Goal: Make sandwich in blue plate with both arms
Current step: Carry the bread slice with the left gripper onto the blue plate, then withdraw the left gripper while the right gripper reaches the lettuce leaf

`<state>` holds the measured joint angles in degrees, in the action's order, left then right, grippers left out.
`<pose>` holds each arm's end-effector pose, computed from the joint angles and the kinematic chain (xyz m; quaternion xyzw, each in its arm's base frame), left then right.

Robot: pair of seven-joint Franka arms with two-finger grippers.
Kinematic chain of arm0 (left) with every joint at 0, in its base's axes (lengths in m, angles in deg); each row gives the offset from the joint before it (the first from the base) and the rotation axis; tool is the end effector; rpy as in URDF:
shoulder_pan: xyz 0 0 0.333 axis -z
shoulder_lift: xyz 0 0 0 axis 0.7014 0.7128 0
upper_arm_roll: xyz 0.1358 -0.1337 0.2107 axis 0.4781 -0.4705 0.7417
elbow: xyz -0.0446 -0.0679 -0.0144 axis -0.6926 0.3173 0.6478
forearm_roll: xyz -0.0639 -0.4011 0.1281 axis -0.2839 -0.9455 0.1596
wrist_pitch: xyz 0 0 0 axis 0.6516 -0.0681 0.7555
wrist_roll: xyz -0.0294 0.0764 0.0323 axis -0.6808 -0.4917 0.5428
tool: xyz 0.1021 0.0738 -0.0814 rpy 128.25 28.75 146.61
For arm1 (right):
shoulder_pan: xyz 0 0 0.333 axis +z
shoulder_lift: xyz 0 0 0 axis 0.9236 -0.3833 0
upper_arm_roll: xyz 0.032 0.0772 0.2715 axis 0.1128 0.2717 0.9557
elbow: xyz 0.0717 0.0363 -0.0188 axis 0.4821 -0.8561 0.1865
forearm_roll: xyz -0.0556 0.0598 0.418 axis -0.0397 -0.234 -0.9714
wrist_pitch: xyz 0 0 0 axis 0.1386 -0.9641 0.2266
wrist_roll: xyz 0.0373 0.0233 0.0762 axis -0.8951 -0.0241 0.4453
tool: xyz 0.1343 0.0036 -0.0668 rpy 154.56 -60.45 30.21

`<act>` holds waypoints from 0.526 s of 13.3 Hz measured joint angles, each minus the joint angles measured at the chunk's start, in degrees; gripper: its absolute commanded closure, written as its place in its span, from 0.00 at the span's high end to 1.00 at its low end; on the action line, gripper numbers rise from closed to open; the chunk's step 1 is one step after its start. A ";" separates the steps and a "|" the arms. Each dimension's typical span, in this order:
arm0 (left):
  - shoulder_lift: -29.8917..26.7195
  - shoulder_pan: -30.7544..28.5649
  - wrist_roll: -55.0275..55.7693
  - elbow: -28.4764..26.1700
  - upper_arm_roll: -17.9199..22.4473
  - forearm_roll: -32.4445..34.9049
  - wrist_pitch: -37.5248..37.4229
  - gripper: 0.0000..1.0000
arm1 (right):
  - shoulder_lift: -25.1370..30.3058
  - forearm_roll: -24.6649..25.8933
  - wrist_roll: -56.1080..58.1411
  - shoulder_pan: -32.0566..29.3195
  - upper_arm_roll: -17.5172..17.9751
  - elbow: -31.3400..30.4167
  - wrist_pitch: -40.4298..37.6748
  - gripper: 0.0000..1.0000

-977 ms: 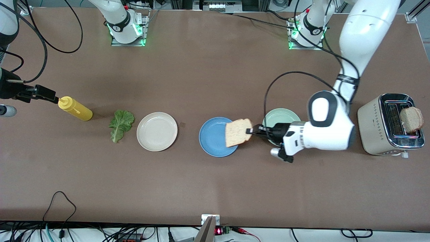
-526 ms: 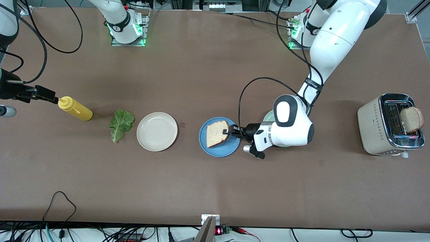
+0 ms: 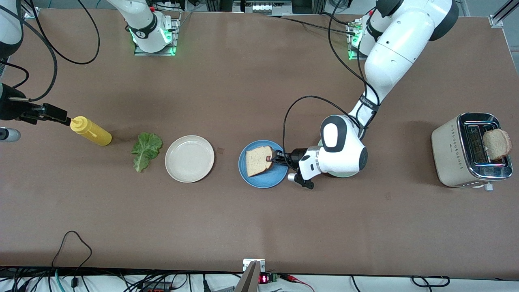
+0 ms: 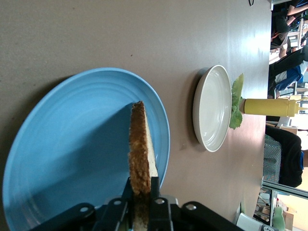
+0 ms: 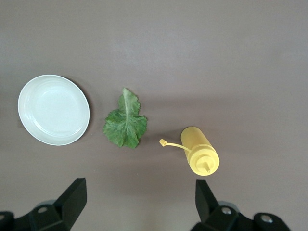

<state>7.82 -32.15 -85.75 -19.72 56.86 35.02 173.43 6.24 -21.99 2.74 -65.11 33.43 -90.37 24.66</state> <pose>0.6246 -0.3889 0.1166 0.8932 -0.0766 -0.0444 0.4408 0.6332 -0.0325 0.4751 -0.9990 0.0158 0.0416 0.0020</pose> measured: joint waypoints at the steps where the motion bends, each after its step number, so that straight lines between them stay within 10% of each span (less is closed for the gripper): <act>1: 0.00 -0.04 -0.16 -0.13 0.24 0.19 0.00 1.00 | -0.38 0.00 0.00 0.01 0.00 0.00 0.05 1.00; 7: -3.39 -0.52 -0.32 0.16 5.67 17.11 -7.62 1.00 | -2.75 0.00 0.00 0.83 0.52 -0.04 0.04 1.00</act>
<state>4.43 -32.67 -86.07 -19.56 62.53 52.12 165.82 3.49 -22.00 2.74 -64.29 33.95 -90.41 24.71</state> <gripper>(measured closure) 0.088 0.000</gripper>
